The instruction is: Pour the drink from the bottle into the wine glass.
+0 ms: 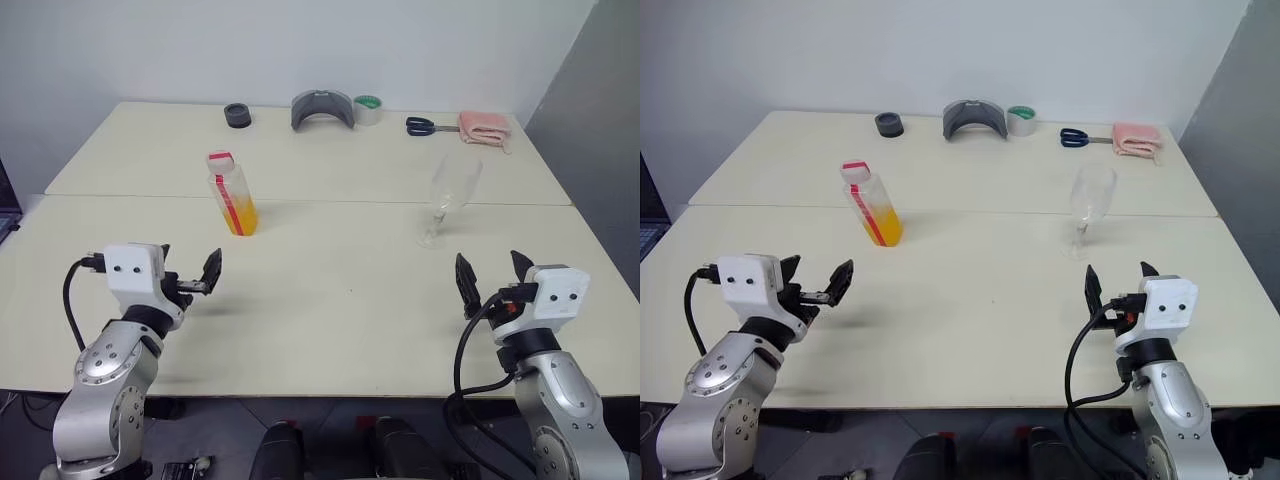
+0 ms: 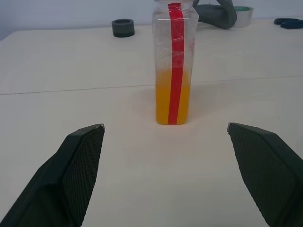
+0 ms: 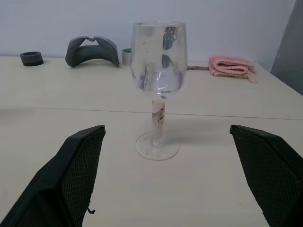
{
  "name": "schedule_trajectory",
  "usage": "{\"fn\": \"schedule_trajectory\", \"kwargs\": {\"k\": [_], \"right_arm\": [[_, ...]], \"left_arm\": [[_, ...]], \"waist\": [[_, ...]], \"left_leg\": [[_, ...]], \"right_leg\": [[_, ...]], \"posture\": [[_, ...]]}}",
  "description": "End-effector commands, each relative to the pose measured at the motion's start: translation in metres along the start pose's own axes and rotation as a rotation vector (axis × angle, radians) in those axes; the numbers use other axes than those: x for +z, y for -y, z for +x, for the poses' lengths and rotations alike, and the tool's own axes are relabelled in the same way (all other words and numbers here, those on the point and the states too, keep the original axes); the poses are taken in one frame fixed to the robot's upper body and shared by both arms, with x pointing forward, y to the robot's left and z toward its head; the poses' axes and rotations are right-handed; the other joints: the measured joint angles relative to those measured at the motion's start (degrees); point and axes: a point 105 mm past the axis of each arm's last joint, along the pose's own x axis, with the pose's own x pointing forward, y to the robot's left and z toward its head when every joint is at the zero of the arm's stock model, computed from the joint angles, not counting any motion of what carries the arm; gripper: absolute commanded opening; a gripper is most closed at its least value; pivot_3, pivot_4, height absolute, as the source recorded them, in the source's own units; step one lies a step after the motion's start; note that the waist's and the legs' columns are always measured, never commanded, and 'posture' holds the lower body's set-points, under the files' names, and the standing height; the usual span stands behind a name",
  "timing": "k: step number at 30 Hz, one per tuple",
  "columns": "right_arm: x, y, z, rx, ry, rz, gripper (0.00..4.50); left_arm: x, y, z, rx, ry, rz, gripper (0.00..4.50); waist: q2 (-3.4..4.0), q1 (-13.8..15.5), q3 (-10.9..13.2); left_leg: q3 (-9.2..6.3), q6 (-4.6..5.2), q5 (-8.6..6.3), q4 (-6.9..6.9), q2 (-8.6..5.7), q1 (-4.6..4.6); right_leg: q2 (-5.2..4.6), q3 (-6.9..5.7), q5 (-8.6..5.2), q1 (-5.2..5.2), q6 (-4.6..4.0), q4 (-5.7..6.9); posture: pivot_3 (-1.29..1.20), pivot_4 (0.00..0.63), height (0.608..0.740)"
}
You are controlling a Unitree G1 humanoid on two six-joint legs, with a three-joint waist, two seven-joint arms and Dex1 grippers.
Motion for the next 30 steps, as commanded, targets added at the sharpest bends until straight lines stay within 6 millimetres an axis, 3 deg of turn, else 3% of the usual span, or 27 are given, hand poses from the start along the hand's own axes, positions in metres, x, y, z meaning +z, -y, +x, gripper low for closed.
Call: {"fn": "schedule_trajectory", "kwargs": {"k": [1, 22, 27, 30], "right_arm": [[0.01, -0.001, -0.002, 0.012, 0.045, -0.003, 4.5], [0.017, -0.007, 0.008, 0.086, 0.069, -0.052, 4.5], [0.023, -0.018, 0.015, 0.244, 0.07, -0.053, 4.5], [0.035, -0.052, 0.013, 0.57, 0.069, 0.073, 4.5]], "left_arm": [[0.009, -0.006, -0.006, 0.037, 0.031, 0.026, 4.49], [0.006, -0.006, 0.0, 0.083, 0.021, -0.007, 4.49], [0.005, 0.004, 0.012, 0.029, 0.0, 0.015, 4.49], [0.008, 0.007, 0.028, 0.034, 0.013, 0.028, 4.49]], "waist": [[0.0, 0.0, 0.0], [-0.01, 0.02, 0.0], [-0.01, 0.03, 0.0], [-0.02, 0.03, 0.01]], "left_leg": [[0.0, 0.0, 0.0, 0.0, 0.0, 0.0], [0.0, 0.0, 0.0, 0.0, -0.01, 0.0], [0.0, 0.0, 0.0, 0.01, -0.02, 0.0], [-0.01, 0.01, 0.0, 0.02, -0.02, 0.0]], "right_leg": [[0.0, -0.01, 0.0, 0.0, 0.0, 0.0], [0.0, 0.0, 0.0, 0.0, -0.01, 0.0], [0.01, -0.01, 0.0, 0.01, 0.0, 0.0], [0.03, -0.02, 0.0, 0.02, 0.0, 0.01]], "posture": [[0.0, 0.15, 0.74], [0.0, 0.15, 0.74], [0.0, 0.15, 0.74], [0.0, 0.15, 0.74]]}}
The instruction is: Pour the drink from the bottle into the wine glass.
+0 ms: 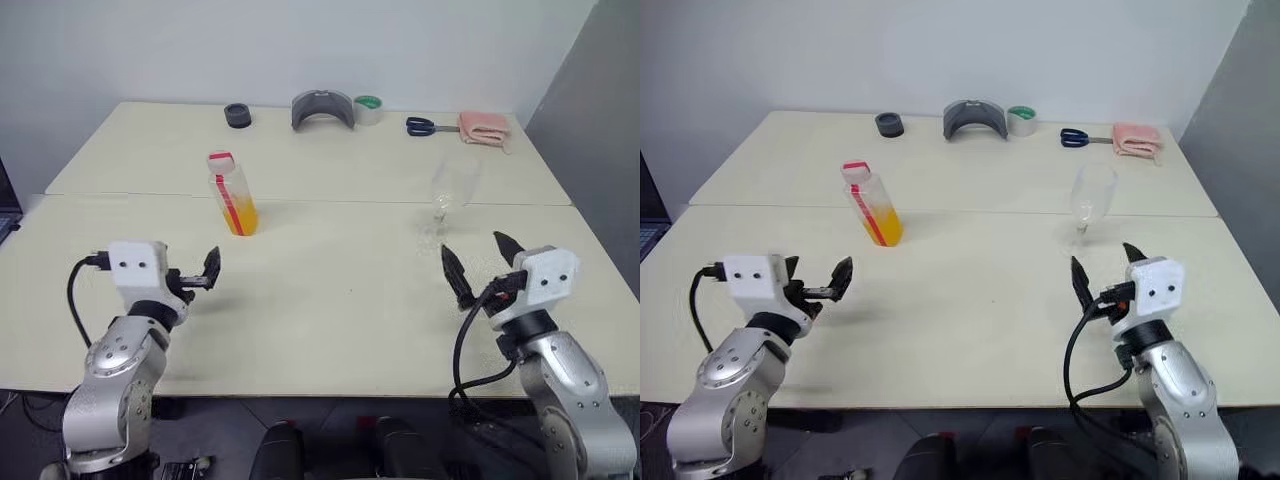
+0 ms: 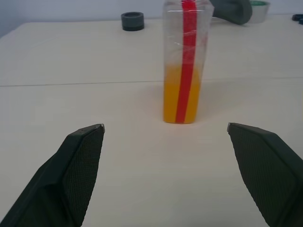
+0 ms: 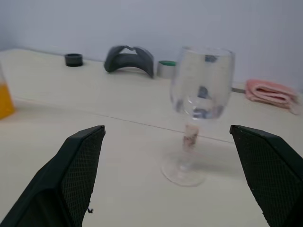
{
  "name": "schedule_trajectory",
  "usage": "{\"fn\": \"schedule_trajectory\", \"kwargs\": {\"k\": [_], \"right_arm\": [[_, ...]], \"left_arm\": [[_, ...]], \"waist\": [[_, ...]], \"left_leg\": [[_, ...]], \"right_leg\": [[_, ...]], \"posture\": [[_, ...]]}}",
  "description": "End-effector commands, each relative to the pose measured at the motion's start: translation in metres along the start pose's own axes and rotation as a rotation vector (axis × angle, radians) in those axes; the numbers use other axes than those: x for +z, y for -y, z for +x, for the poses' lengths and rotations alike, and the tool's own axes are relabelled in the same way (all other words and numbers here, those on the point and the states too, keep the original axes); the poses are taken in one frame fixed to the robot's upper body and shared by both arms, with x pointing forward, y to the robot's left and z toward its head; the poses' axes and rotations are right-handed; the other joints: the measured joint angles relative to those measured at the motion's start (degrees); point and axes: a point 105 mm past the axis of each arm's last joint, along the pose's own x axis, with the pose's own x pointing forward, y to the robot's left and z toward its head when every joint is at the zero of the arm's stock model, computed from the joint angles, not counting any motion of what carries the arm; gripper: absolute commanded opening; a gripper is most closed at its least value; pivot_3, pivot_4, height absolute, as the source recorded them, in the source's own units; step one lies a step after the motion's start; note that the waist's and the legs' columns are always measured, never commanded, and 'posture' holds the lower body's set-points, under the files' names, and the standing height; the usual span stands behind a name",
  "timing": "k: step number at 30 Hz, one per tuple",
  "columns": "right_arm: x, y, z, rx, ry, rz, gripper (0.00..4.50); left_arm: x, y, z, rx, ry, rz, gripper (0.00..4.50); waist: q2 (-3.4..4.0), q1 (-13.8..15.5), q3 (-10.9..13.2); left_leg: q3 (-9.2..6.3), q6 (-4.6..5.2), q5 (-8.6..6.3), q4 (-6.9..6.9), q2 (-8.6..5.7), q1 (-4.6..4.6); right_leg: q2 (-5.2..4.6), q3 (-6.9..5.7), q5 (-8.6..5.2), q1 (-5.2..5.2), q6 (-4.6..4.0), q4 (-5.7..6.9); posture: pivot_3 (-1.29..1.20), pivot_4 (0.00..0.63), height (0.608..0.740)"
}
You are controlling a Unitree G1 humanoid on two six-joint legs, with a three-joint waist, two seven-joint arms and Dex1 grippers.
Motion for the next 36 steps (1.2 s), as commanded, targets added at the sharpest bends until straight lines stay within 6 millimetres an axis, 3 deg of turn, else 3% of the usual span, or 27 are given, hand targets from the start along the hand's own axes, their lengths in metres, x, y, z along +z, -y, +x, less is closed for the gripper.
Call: {"fn": "schedule_trajectory", "kwargs": {"k": [1, 4, 7, 16, 36], "right_arm": [[0.021, -0.034, 0.005, 0.326, 0.054, 0.131, 4.5], [0.03, -0.048, 0.008, 0.503, 0.045, 0.176, 4.5], [0.034, -0.048, 0.013, 0.571, 0.035, 0.165, 4.5], [0.05, -0.04, 0.034, 0.568, 0.081, 0.146, 4.5], [0.061, -0.049, 0.034, 0.581, 0.112, 0.134, 4.5]], "left_arm": [[0.013, 0.002, 0.014, 0.007, 0.049, 0.034, 4.49], [0.02, 0.007, 0.027, 0.005, 0.071, 0.03, 4.49], [0.024, 0.012, 0.036, -0.007, 0.093, 0.05, 4.49], [0.033, 0.02, 0.048, -0.002, 0.136, 0.056, 4.49], [0.051, 0.02, 0.087, -0.033, 0.207, 0.068, 4.49]], "waist": [[-0.02, -0.01, 0.01], [-0.03, 0.0, 0.01], [-0.03, 0.04, 0.01], [-0.04, 0.04, 0.02], [-0.04, 0.09, 0.02]], "left_leg": [[-0.01, 0.0, 0.0, 0.01, 0.0, 0.0], [-0.03, 0.01, 0.0, 0.02, 0.01, -0.02], [-0.03, 0.01, -0.01, 0.02, -0.02, -0.05], [-0.05, 0.01, -0.01, 0.0, -0.01, -0.09], [-0.05, 0.01, -0.01, 0.01, -0.02, -0.12]], "right_leg": [[0.02, 0.0, 0.0, 0.01, 0.0, 0.0], [0.04, -0.01, 0.01, 0.02, -0.01, -0.01], [0.03, -0.01, 0.02, 0.04, -0.03, -0.04], [0.03, -0.03, 0.15, 0.01, -0.23, -0.05], [0.02, -0.05, 0.17, 0.0, -0.24, -0.05]], "posture": [[0.0, 0.15, 0.74], [0.0, 0.15, 0.74], [0.0, 0.15, 0.74], [0.0, 0.15, 0.74], [0.0, 0.15, 0.74]]}}
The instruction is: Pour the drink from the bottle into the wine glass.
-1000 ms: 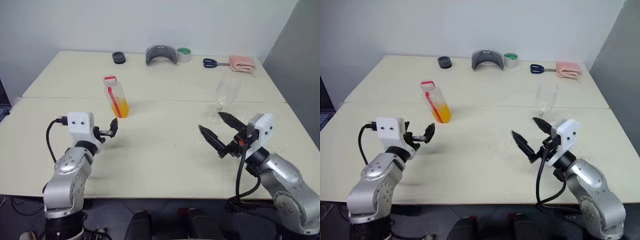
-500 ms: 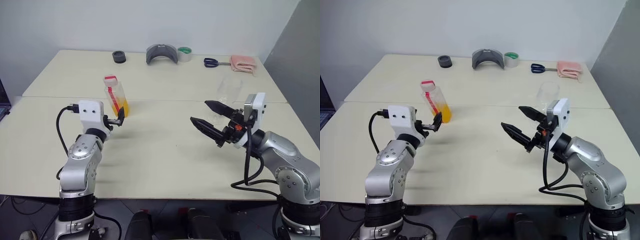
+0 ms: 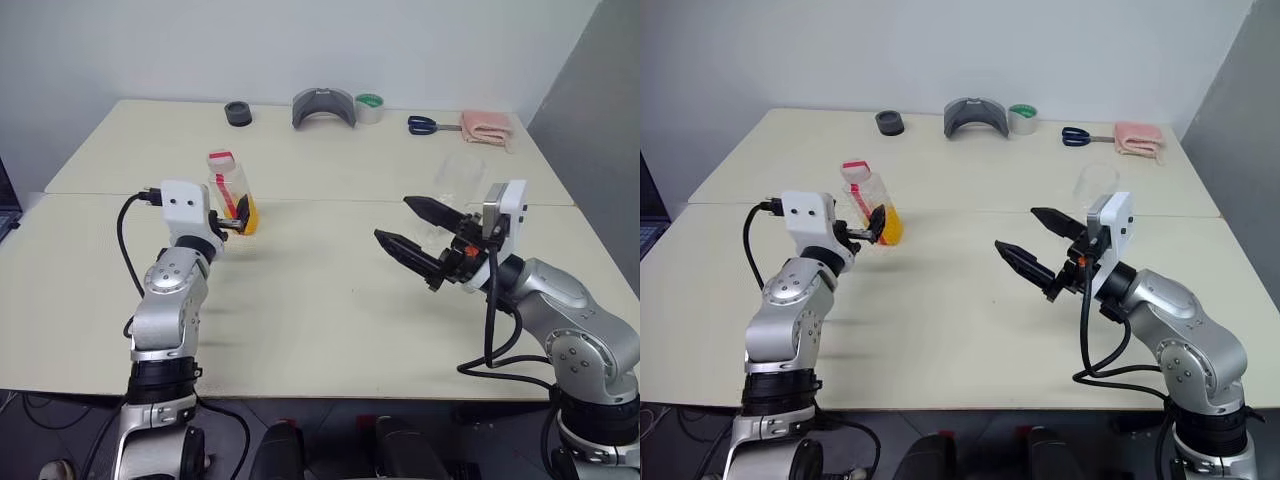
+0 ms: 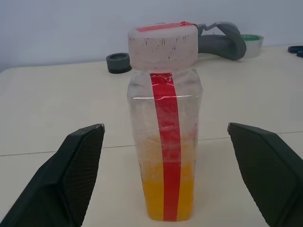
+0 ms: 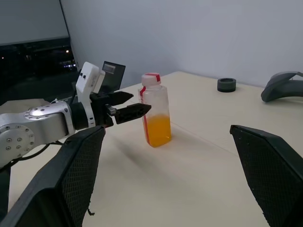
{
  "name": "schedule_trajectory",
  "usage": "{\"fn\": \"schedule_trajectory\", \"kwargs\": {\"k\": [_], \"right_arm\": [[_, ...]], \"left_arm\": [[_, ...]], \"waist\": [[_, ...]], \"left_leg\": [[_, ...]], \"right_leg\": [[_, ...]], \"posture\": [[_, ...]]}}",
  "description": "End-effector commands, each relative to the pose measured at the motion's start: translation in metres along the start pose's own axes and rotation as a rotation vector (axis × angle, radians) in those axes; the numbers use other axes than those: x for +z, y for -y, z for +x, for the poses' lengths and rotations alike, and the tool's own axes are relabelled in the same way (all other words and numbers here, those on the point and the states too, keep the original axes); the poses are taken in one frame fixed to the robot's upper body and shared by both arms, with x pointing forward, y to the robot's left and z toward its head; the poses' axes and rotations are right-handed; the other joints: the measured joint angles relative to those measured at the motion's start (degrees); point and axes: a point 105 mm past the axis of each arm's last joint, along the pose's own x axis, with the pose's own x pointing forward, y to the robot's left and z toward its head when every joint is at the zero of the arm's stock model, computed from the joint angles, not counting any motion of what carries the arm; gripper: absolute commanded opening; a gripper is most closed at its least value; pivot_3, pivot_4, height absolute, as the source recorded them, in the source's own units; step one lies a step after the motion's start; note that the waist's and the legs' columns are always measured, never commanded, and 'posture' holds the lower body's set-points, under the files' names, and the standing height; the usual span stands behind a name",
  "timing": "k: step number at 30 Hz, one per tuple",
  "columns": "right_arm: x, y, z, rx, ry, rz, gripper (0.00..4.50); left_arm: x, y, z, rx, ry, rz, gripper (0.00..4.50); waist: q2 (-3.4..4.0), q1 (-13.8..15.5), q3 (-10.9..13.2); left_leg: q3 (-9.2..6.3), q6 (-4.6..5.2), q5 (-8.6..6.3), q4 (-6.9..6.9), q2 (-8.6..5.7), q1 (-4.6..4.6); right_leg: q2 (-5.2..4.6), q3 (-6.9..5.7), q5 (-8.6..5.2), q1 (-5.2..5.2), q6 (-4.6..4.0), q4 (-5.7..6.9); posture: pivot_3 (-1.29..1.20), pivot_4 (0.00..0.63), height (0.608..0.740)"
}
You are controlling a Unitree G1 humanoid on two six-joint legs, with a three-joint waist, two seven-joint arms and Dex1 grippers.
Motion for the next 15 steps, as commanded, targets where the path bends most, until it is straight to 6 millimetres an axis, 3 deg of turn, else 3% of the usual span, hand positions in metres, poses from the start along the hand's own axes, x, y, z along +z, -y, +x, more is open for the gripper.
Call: {"fn": "schedule_trajectory", "kwargs": {"k": [1, 15], "right_arm": [[0.014, -0.008, 0.0, 0.022, 0.039, -0.049, 4.5], [0.015, -0.011, 0.001, 0.004, 0.048, -0.057, 4.5]], "left_arm": [[0.013, 0.003, 0.008, -0.024, 0.057, 0.022, 4.49], [0.012, 0.0, 0.043, -0.057, 0.095, 0.0, 4.49]], "waist": [[0.0, 0.0, 0.0], [0.0, 0.02, 0.0]], "left_leg": [[0.0, 0.0, 0.0, 0.0, 0.0, 0.0], [0.0, 0.0, 0.0, 0.0, -0.01, -0.04]], "right_leg": [[0.0, 0.0, 0.0, 0.0, 0.0, 0.0], [0.0, -0.03, 0.01, -0.01, -0.01, -0.01]], "posture": [[0.0, 0.15, 0.74], [0.0, 0.15, 0.74]]}}
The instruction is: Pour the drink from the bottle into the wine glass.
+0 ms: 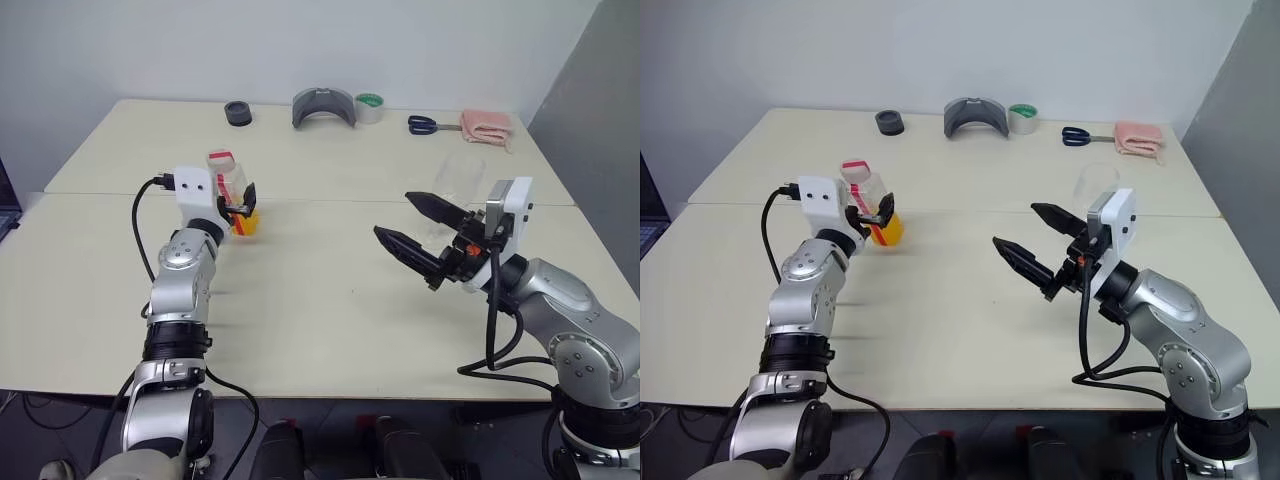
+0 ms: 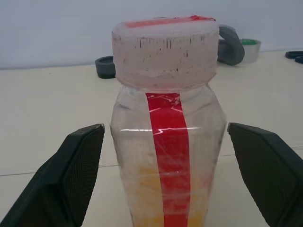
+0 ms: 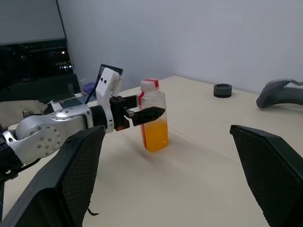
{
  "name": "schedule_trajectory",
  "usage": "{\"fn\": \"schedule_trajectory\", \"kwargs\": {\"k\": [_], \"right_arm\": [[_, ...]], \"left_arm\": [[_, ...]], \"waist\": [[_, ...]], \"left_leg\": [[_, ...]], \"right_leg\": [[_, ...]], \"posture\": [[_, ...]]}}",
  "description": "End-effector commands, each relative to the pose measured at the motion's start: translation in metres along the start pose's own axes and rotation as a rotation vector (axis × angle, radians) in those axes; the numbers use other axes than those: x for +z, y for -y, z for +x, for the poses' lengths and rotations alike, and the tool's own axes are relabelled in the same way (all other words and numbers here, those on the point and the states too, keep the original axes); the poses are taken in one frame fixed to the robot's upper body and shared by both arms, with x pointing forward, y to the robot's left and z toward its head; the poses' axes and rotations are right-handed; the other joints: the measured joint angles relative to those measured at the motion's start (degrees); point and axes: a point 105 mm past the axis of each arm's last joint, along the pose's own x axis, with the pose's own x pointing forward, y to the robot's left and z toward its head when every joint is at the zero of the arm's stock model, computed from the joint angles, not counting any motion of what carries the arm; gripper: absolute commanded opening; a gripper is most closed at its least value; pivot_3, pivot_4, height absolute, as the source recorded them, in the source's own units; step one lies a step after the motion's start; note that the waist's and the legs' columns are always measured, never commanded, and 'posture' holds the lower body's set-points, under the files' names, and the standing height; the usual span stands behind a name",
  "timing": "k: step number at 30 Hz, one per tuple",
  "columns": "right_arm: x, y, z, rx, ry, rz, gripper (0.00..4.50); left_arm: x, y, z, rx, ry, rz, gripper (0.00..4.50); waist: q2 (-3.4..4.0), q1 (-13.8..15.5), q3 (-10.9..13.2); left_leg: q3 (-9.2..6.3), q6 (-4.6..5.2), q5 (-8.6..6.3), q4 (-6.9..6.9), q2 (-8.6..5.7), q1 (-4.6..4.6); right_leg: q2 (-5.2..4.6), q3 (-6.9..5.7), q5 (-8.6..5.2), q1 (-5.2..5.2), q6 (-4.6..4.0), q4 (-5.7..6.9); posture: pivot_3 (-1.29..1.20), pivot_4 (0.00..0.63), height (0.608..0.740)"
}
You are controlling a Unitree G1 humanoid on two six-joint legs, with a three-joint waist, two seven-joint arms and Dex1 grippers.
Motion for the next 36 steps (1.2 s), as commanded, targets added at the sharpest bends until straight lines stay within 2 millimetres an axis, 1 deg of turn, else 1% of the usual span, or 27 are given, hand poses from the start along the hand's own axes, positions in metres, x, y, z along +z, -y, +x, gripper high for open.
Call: {"fn": "schedule_trajectory", "kwargs": {"k": [1, 10, 19, 20, 22, 26, 28, 36], "right_arm": [[0.01, -0.009, 0.001, 0.027, 0.04, -0.027, 4.5], [0.01, -0.008, 0.002, 0.021, 0.044, -0.032, 4.5], [0.01, -0.007, 0.001, 0.01, 0.045, -0.029, 4.5], [0.01, -0.007, 0.001, 0.01, 0.046, -0.029, 4.5], [0.01, -0.006, 0.001, 0.009, 0.045, -0.029, 4.5], [0.011, -0.006, 0.002, 0.009, 0.044, -0.032, 4.5], [0.011, -0.005, 0.002, 0.008, 0.044, -0.034, 4.5], [0.011, -0.005, 0.002, 0.006, 0.044, -0.035, 4.5]], "left_arm": [[0.019, -0.001, 0.009, -0.008, 0.075, 0.023, 4.49], [0.02, 0.005, 0.025, -0.022, 0.099, 0.016, 4.49], [0.015, 0.005, 0.024, -0.016, 0.105, 0.012, 4.49], [0.015, 0.005, 0.024, -0.015, 0.105, 0.012, 4.09], [0.016, 0.004, 0.024, -0.013, 0.106, 0.012, 3.61], [0.017, 0.001, 0.025, -0.008, 0.108, 0.008, 2.34], [0.016, 0.001, 0.024, -0.007, 0.107, 0.007, 1.87], [0.011, 0.0, 0.021, -0.001, 0.097, 0.0, 1.82]], "waist": [[0.0, 0.03, 0.0], [0.0, 0.03, 0.0], [0.0, 0.02, 0.0], [0.0, 0.02, 0.0], [0.0, 0.02, 0.0], [0.0, 0.02, 0.0], [0.0, 0.02, 0.0], [0.0, 0.02, 0.0]], "left_leg": [[-0.01, 0.0, 0.0, 0.0, 0.0, -0.01], [-0.01, 0.0, 0.0, 0.01, -0.01, -0.05], [-0.02, 0.0, 0.0, 0.02, -0.01, -0.08], [-0.02, 0.0, 0.0, 0.02, -0.01, -0.08], [-0.02, 0.0, 0.0, 0.02, 0.0, -0.08], [-0.02, -0.01, 0.0, 0.02, -0.01, -0.08], [-0.02, 0.0, 0.0, 0.02, -0.01, -0.08], [-0.02, -0.01, 0.0, 0.03, 0.0, -0.08]], "right_leg": [[0.0, -0.01, 0.0, 0.0, 0.0, 0.0], [0.0, -0.04, 0.01, -0.01, 0.01, -0.02], [0.0, -0.05, 0.01, -0.03, 0.0, -0.01], [0.0, -0.05, 0.01, -0.03, 0.0, -0.01], [0.0, -0.05, 0.01, -0.03, 0.0, -0.01], [0.0, -0.05, 0.01, -0.03, 0.0, -0.01], [0.0, -0.05, 0.01, -0.03, 0.0, -0.01], [0.0, -0.05, 0.01, -0.03, 0.0, 0.0]], "posture": [[0.0, 0.15, 0.74], [0.0, 0.15, 0.74], [0.0, 0.15, 0.74], [0.0, 0.15, 0.74], [0.0, 0.15, 0.74], [0.0, 0.15, 0.74], [0.0, 0.15, 0.74], [0.0, 0.15, 0.74]]}}
